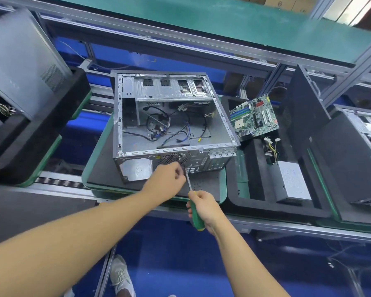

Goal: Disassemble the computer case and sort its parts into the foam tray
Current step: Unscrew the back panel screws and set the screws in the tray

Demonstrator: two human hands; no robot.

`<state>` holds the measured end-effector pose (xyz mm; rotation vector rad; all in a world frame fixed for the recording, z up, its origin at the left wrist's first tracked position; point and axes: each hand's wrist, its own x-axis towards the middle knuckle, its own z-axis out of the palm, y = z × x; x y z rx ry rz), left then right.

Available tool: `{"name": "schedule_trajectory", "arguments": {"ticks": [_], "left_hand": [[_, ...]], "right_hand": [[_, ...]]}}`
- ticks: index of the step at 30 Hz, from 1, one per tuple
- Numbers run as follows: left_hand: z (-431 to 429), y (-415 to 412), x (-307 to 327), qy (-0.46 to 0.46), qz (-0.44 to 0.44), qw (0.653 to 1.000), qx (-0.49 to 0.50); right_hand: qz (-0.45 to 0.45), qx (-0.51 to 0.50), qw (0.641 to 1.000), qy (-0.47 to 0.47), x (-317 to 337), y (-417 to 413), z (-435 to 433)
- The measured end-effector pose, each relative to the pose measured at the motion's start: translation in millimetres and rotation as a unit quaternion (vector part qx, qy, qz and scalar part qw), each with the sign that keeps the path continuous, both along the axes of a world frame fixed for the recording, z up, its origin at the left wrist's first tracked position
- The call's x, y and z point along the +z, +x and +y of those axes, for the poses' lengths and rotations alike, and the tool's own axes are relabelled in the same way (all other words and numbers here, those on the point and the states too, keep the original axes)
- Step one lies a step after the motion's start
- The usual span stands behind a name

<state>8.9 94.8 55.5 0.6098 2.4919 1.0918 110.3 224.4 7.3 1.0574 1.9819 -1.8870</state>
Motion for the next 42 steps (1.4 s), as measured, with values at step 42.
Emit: {"name": "schedule_trajectory", "arguments": {"ticks": [42], "left_hand": [[216,5,34,-0.113,0.144,0.924,-0.337]], "right_hand": [[0.08,-0.289,0.953,0.043,50,87,171]]}}
